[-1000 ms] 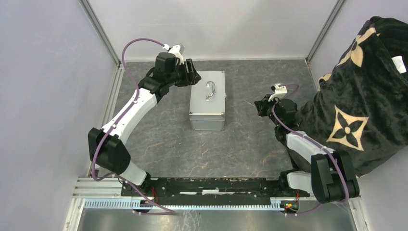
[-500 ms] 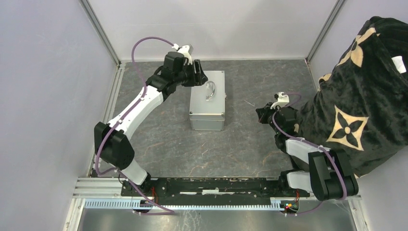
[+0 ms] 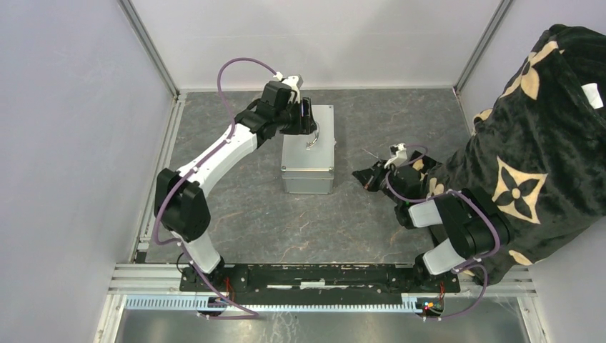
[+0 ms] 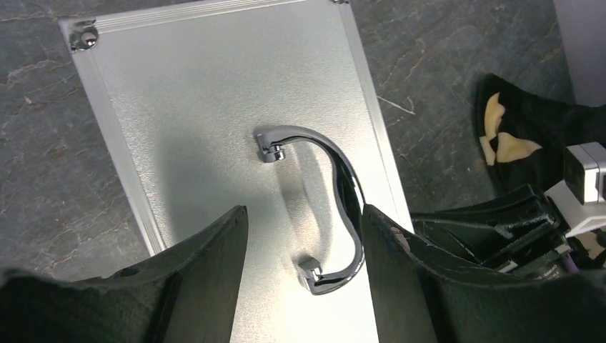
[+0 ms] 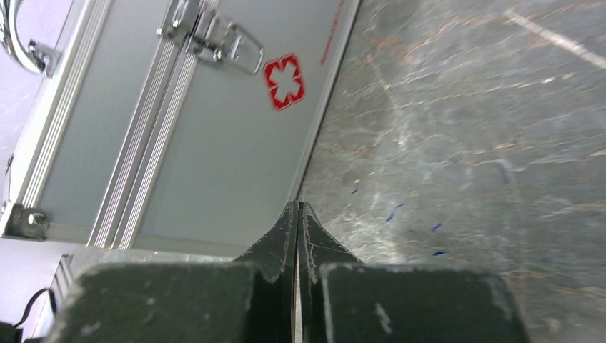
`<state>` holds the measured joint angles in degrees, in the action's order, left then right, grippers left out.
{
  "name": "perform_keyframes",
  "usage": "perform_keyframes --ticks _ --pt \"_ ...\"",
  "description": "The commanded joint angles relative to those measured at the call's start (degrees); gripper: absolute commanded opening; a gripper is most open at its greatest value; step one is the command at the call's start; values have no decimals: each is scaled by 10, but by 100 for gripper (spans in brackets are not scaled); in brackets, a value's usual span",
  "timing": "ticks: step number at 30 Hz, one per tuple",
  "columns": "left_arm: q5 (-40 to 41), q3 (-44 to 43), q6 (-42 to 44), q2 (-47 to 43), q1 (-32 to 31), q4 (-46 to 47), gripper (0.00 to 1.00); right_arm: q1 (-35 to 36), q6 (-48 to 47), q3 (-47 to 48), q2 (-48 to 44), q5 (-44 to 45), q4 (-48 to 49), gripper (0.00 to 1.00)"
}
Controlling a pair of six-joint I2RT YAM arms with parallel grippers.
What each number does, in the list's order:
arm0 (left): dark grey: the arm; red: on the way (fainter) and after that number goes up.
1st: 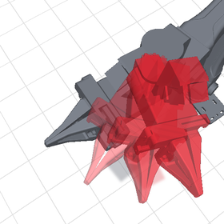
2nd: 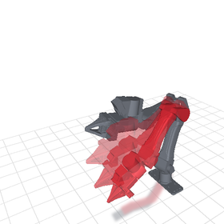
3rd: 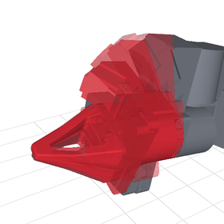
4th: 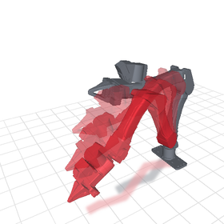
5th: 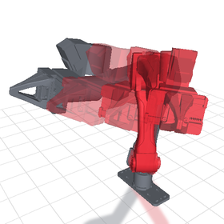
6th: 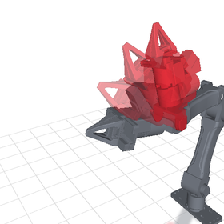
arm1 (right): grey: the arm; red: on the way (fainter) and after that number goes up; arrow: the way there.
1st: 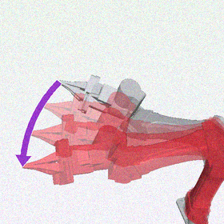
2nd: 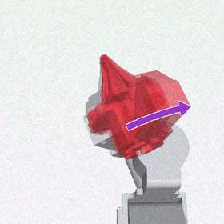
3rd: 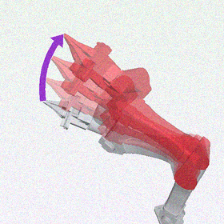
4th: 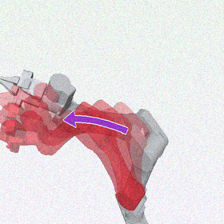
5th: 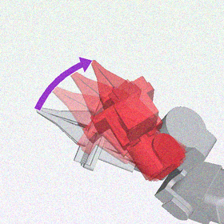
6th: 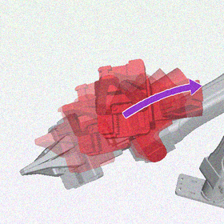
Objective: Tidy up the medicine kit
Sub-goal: Close the medicine box at the center of the board.
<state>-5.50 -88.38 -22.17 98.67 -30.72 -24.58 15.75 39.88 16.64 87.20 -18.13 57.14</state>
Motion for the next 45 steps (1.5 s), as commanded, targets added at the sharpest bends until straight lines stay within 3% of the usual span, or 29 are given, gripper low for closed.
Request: perform_keyframes --ticks 1,9,16,21,45 --pt "17 -27 41 10 0 -6 66 40 27 17 32 11 106 0" --pt "17 -27 43 22 0 -6 66 97 -130 15 43 115 185 0" --pt "15 -27 43 33 0 -5 65 111 -187 50 87 125 193 0" --pt "17 -25 44 38 0 -5 64 117 -191 56 109 134 226 0" --pt "30 8 44 30 0 -4 54 147 -155 155 208 153 184 0"
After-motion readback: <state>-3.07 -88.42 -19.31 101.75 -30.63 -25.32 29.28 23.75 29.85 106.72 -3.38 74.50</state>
